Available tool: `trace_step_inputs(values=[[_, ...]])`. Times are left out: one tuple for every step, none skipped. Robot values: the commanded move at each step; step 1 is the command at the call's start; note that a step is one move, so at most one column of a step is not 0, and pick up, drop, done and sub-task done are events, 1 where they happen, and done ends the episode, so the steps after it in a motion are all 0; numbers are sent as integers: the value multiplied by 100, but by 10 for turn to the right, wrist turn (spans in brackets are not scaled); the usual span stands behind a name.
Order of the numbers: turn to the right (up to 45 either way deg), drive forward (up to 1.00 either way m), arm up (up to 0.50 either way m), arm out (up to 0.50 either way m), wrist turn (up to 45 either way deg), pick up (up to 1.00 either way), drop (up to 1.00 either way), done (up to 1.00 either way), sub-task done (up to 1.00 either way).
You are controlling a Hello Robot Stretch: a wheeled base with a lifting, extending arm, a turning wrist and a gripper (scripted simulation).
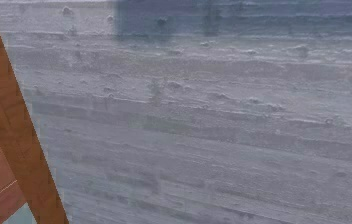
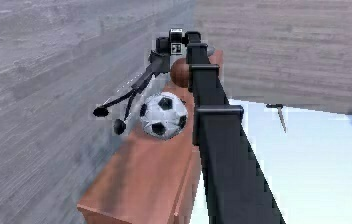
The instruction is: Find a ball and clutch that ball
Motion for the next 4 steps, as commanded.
trace_step_inputs(values=[[0, 0, 0, 0, 450, 0, 0, 0, 0], [0, 0, 0, 0, 450, 0, 0, 0, 0], [0, 0, 0, 0, 330, 0, 0, 0, 0], [0, 0, -28, 0, 0, 0, 0, 0, 0]])
